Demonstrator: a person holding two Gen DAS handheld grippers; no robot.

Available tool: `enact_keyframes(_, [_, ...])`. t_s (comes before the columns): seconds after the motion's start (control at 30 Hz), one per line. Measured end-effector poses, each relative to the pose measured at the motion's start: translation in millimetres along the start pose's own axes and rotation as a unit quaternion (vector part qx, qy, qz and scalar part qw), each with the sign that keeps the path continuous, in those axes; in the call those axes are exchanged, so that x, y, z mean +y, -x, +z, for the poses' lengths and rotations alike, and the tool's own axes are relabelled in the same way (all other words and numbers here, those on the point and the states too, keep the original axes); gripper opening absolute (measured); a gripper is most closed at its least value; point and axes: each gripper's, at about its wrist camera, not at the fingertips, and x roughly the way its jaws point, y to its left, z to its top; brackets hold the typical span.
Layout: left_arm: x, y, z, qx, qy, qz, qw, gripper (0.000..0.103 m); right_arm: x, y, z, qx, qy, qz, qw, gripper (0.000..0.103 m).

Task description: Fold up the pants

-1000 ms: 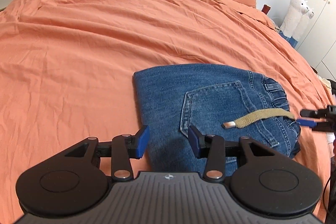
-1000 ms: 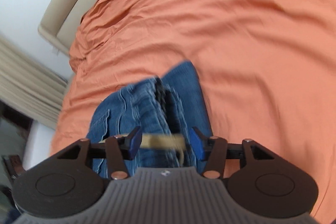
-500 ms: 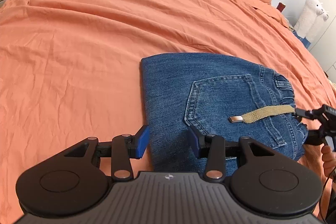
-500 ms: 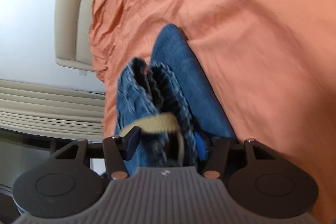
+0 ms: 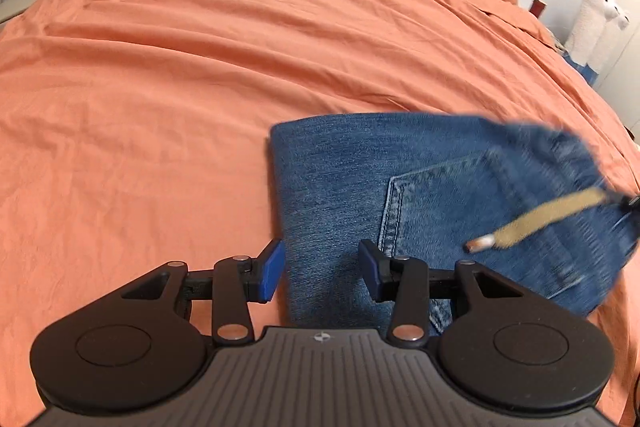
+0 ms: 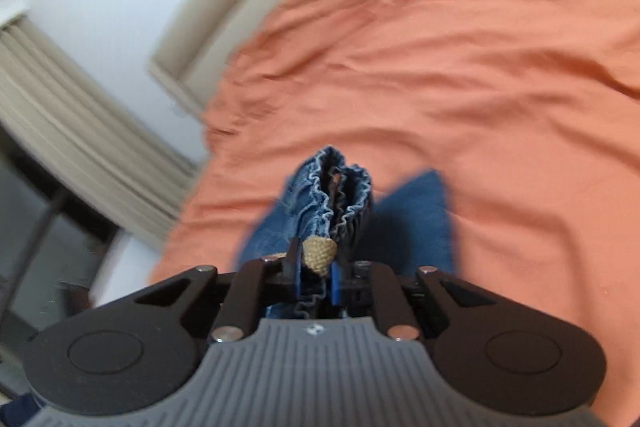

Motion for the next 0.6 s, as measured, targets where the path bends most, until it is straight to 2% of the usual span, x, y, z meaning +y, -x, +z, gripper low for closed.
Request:
enact_keyframes(0.03, [-3,-6,0,0.003,-0.006,0.003,1.0,0.049,-12,-6,-5,0.019,-0.019,-0.024,0.999,0.008])
enact_keyframes(0.1, [-9,-17,-2,0.002,-0.028,0.02,0.9994,0.05,-24,-21,-17,0.043,-0.017,-0.07,0.996,0.008])
enact_keyframes(0.2, [-13,-32,-4,0.004,-0.062,0.1,0.993,0.049,-26,-30,-24,0.043,-0.001,-0.095,0.994,0.009])
enact_keyframes(0.3, [-3,-27,-3,0.006,-0.055,0.127,0.9903,0.042,-12,-35,-23,0.042,0.03,-0.118,0.992,0.014])
enact_keyframes(0.37, [3,-12,-7,-0.001,-0.046,0.116,0.9922,0.041,-3,-32,-25,0.029,0.049,-0.135,0.989,0.025])
enact_keyframes(0.47, [4,17,-19,-0.025,-0.056,0.093,0.9938,0.042,3,-8,-33,-0.008,0.101,-0.157,0.982,0.028])
enact_keyframes(0.53, [-4,38,-32,-0.033,-0.071,0.065,0.9949,0.042,23,3,-39,-0.035,0.163,-0.178,0.97,0.029])
enact_keyframes(0.6, [-18,58,-47,-0.029,-0.106,0.041,0.9931,0.045,45,13,-49,-0.065,0.221,-0.185,0.955,0.031])
